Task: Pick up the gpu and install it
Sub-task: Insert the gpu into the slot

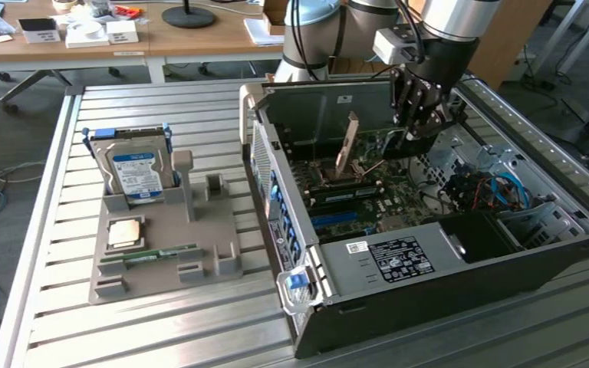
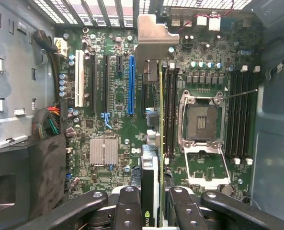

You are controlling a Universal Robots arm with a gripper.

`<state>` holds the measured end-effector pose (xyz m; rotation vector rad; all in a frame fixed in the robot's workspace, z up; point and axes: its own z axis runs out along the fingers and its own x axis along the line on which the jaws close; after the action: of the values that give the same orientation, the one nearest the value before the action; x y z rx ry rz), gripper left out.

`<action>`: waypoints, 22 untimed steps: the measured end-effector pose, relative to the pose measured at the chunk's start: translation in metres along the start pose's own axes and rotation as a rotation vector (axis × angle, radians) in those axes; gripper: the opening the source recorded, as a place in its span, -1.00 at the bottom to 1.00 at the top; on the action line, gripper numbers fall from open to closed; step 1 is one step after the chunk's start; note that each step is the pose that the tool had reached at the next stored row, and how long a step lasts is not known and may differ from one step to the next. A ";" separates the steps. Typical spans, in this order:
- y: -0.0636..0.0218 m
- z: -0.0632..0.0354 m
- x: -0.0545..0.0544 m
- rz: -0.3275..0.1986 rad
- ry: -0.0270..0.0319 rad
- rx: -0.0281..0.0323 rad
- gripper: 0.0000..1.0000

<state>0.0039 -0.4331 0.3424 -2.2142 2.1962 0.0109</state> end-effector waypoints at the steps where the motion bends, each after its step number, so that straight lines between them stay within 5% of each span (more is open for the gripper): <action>1: 0.0000 0.0000 0.000 0.000 0.0000 0.0000 -0.47; 22: 0.0014 0.0050 0.005 0.000 -0.0003 0.0001 -0.47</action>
<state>0.0027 -0.4377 0.3372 -2.2140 2.1960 0.0110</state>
